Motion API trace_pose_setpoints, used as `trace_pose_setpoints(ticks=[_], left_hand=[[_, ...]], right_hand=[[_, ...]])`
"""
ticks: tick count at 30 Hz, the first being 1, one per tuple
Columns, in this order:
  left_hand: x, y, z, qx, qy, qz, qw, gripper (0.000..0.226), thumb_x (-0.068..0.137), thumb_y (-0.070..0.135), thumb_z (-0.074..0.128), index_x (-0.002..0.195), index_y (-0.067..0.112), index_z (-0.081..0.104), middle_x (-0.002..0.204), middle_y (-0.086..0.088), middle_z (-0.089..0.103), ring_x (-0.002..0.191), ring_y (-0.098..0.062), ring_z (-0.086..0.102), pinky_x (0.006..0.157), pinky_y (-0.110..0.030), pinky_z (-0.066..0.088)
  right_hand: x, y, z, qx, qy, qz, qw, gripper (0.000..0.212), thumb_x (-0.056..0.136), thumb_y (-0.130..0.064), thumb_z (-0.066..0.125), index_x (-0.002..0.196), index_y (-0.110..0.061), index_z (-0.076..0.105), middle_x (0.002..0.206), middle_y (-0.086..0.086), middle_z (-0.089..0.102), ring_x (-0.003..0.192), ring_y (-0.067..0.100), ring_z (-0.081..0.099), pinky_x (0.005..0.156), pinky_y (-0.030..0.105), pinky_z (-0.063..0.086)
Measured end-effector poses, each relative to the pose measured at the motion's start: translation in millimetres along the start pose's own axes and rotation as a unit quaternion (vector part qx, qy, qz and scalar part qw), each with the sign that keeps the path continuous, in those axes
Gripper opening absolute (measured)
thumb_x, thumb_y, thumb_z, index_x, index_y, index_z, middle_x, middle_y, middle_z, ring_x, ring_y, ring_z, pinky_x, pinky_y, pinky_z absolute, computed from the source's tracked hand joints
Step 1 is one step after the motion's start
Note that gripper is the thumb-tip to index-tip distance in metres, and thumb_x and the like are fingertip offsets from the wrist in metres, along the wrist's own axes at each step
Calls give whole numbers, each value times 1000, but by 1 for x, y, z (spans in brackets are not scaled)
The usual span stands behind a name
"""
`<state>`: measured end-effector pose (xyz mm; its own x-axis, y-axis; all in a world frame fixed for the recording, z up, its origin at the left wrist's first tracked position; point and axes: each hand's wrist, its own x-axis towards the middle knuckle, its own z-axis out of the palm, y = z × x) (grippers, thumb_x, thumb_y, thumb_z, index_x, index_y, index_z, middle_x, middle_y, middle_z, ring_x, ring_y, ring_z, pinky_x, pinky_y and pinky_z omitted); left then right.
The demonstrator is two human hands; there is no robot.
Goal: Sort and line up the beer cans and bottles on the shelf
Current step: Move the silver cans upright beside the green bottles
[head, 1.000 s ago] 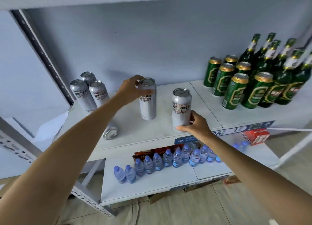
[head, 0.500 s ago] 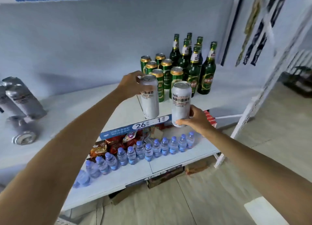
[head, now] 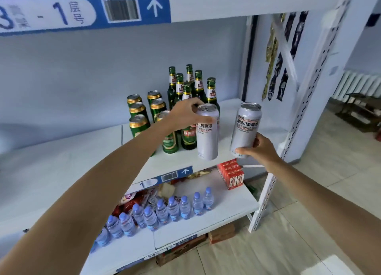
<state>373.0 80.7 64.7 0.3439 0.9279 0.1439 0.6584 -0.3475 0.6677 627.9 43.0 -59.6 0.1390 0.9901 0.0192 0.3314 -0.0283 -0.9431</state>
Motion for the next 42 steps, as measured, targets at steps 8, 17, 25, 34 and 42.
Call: trace_pose_setpoints(ticks=[8, 17, 25, 34, 42], left_hand=[[107, 38, 51, -23, 5, -12, 1000, 55, 63, 45, 83, 105, 17, 61, 101, -1, 68, 93, -20, 68, 83, -42, 58], [228, 47, 105, 25, 79, -128, 988, 48, 65, 43, 81, 93, 11, 60, 96, -8, 70, 86, -24, 67, 74, -36, 57], [304, 14, 115, 40, 156, -252, 954, 63, 63, 47, 79, 108, 7, 59, 103, -8, 68, 98, -26, 64, 77, -35, 52], [354, -22, 115, 62, 217, -327, 918, 63, 79, 35, 72, 126, 3, 45, 124, -12, 59, 115, -29, 57, 80, -31, 46], [375, -46, 109, 45, 225, -367, 901, 75, 80, 37, 71, 137, 3, 37, 134, -15, 54, 121, -32, 54, 91, -36, 48]], right_hand=[[99, 24, -73, 19, -17, 8, 1000, 65, 64, -9, 85, 122, -10, 56, 110, 5, 67, 99, 23, 64, 74, 27, 51], [261, 63, -102, 22, -119, 4, 993, 87, 44, -24, 89, 122, -8, 55, 116, 13, 68, 107, 30, 65, 90, 50, 54], [366, 80, -82, -14, -175, -1, 984, 80, 36, -30, 87, 110, -13, 61, 104, 10, 71, 96, 28, 68, 78, 49, 59], [437, 80, -23, -37, -166, 24, 985, 58, 28, -29, 84, 70, -24, 44, 78, 3, 50, 76, 19, 51, 58, 25, 40], [447, 51, 5, -10, -170, 12, 985, 61, 53, 4, 85, 108, -2, 58, 104, 13, 65, 90, 24, 59, 77, 34, 51]])
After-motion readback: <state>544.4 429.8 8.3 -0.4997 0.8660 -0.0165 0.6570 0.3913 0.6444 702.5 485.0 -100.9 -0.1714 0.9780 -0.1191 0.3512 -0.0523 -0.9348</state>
